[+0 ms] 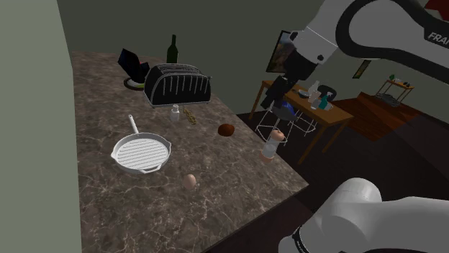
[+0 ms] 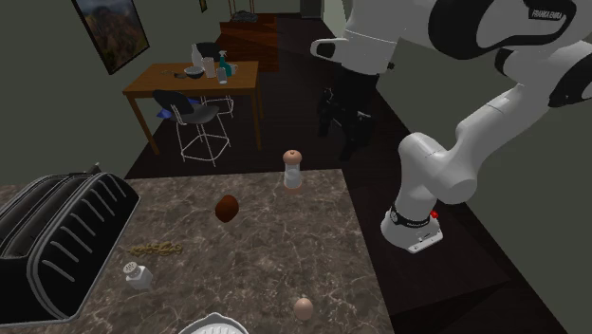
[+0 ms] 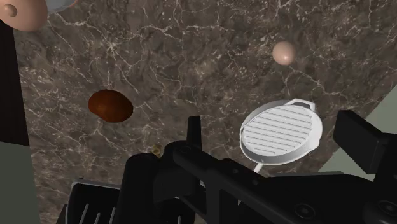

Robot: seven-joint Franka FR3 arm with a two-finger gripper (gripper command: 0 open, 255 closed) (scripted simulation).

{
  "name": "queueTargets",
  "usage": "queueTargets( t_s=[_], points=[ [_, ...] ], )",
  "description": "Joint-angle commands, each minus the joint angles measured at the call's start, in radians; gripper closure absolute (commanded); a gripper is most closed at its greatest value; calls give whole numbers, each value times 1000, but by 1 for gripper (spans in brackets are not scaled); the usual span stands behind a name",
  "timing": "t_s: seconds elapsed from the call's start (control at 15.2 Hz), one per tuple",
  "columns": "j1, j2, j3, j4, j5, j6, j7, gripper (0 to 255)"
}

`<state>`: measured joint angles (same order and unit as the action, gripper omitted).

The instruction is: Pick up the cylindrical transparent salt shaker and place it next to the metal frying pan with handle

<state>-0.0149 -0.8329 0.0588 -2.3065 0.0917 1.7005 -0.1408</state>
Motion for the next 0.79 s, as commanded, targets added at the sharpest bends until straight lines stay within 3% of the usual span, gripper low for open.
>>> queueTargets(
  t_s=[0.0,0.73],
  points=[
    [0,0,0,0,0,0,0,0],
    [-100,-34,-152,-257,-134,235,-144,0]
  ],
)
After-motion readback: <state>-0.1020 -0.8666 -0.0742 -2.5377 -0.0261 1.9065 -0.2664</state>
